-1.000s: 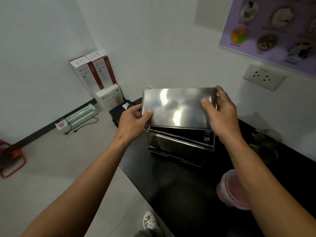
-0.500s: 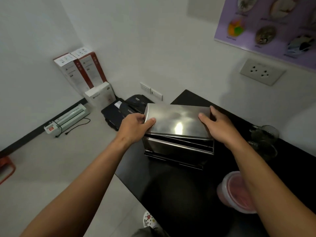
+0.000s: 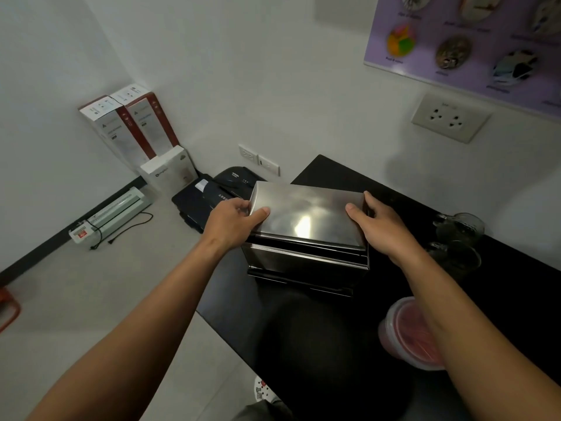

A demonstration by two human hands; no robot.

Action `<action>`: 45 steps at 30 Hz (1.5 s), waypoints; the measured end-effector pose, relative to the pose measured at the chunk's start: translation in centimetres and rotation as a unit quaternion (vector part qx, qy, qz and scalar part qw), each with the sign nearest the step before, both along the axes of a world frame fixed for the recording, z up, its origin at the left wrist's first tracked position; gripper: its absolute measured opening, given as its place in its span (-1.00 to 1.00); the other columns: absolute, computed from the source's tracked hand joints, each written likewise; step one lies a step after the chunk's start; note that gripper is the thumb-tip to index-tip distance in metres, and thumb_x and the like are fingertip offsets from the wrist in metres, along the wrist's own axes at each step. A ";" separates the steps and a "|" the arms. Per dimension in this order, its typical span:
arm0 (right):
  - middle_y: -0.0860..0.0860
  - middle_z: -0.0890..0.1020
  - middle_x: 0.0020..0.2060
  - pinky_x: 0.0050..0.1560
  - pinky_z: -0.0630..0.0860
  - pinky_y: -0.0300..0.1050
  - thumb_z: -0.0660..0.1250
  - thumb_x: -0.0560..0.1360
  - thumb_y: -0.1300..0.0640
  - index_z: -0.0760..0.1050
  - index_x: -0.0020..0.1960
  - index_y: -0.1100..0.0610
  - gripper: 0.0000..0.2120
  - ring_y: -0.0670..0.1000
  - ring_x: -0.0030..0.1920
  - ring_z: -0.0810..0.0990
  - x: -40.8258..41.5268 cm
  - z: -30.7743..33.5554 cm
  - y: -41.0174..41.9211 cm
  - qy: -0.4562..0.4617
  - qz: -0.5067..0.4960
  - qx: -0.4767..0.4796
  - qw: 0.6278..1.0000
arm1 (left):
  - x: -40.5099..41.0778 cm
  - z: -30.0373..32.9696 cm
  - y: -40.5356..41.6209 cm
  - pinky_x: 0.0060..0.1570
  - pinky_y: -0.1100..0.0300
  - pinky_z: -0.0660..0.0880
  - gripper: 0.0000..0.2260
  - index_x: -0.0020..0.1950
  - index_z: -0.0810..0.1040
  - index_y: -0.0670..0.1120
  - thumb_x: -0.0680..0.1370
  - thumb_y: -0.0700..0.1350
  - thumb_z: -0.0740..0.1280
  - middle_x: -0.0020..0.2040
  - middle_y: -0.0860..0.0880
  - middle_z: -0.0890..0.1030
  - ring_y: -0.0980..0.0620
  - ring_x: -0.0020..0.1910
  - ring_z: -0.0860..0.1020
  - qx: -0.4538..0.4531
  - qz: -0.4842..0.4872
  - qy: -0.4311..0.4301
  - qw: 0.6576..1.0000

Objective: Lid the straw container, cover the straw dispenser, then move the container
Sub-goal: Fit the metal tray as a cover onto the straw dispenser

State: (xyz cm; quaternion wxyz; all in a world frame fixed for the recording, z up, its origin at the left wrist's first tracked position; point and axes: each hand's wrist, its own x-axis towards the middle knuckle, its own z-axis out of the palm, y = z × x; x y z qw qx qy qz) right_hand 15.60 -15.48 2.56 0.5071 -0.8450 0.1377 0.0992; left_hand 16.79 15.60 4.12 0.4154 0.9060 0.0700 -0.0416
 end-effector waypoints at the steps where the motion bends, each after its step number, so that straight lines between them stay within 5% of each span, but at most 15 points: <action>1: -0.04 0.29 0.62 0.42 0.25 -0.09 0.31 0.51 -0.36 0.12 0.66 -0.08 -0.16 0.03 0.58 0.29 0.0 -0.1 -0.1 -0.001 0.000 0.005 1.000 | -0.1 0.0 0.0 -0.12 0.16 0.49 -0.59 0.19 0.71 -0.12 0.56 0.19 0.47 -0.19 0.13 0.61 0.01 -0.10 0.65 0.002 -0.001 0.003 1.000; 7: -0.05 0.36 0.59 0.51 0.31 0.01 0.35 0.52 -0.30 0.16 0.66 -0.05 -0.19 0.00 0.53 0.38 0.1 -0.3 0.1 -0.007 -0.029 0.056 0.998 | -0.3 0.1 -0.3 0.11 0.02 0.63 -0.59 0.19 0.71 -0.11 0.56 0.19 0.47 -0.05 0.01 0.73 0.07 -0.06 0.68 -0.007 -0.011 0.026 1.000; 14: -0.07 0.30 0.61 0.33 0.24 -0.20 0.33 0.56 -0.28 0.15 0.66 -0.05 -0.22 -0.05 0.56 0.31 -2.1 -1.0 1.3 -0.041 -0.080 0.069 0.994 | -0.4 0.5 0.2 0.14 0.01 0.63 -0.61 0.20 0.69 -0.09 0.56 0.19 0.47 -0.05 0.02 0.72 0.00 0.00 0.70 -0.012 -0.036 0.032 0.999; 20: -0.06 0.30 0.61 0.38 0.22 -0.22 0.32 0.60 -0.22 0.15 0.66 0.01 -0.26 -0.05 0.57 0.29 -3.3 -1.0 1.6 -0.050 -0.088 0.077 0.992 | -0.7 0.2 0.2 0.05 0.07 0.62 -0.69 0.11 0.68 -0.01 0.55 0.20 0.47 -0.11 0.04 0.69 0.05 -0.05 0.68 0.001 -0.035 0.022 0.999; 25: -0.05 0.32 0.60 0.40 0.25 -0.21 0.31 0.61 -0.21 0.14 0.67 0.01 -0.26 -0.04 0.55 0.32 -3.4 -0.8 1.8 -0.050 -0.088 0.079 0.992 | -0.5 -0.1 0.2 -0.09 0.21 0.49 -0.50 0.31 0.67 -0.14 0.56 0.21 0.46 -0.11 0.14 0.63 0.22 -0.11 0.57 0.007 -0.030 0.014 0.999; 29: -0.06 0.33 0.60 0.51 0.27 -0.09 0.27 0.62 -0.23 0.08 0.68 -0.03 -0.26 -0.03 0.55 0.34 -3.6 -0.7 2.1 -0.038 -0.080 0.085 0.992 | -0.4 -0.3 0.2 -0.13 0.24 0.45 -0.53 0.28 0.69 -0.14 0.56 0.20 0.46 -0.14 0.19 0.60 0.25 -0.13 0.55 0.004 -0.029 0.011 1.000; 35: -0.05 0.34 0.60 0.56 0.26 0.07 0.16 0.65 -0.26 0.03 0.69 -0.09 -0.31 0.01 0.56 0.34 -3.9 -0.9 2.8 -0.023 -0.079 0.094 0.992 | -0.6 -0.1 0.4 0.35 -0.09 0.56 -0.46 0.44 0.60 -0.17 0.61 0.17 0.42 0.32 -0.13 0.69 -0.07 0.26 0.64 -0.026 -0.043 0.021 0.999; 39: -0.04 0.35 0.59 0.55 0.26 0.08 0.13 0.66 -0.26 0.02 0.69 -0.11 -0.33 0.03 0.55 0.34 -4.0 -1.1 2.9 -0.020 -0.076 0.093 0.993 | -0.8 0.0 0.4 0.29 -0.08 0.59 -0.52 0.39 0.65 -0.16 0.62 0.15 0.41 0.25 -0.11 0.71 -0.07 0.20 0.67 -0.028 -0.046 0.017 0.998; 45: -0.07 0.29 0.62 0.49 0.23 -0.04 0.13 0.65 -0.28 -0.03 0.68 -0.15 -0.31 0.02 0.58 0.30 -4.3 -1.4 3.1 -0.015 -0.089 0.100 0.991 | -1.1 -0.2 0.6 0.01 0.19 0.56 -0.55 0.34 0.67 -0.13 0.61 0.16 0.42 0.10 0.01 0.70 0.15 -0.02 0.66 -0.011 -0.037 0.010 0.999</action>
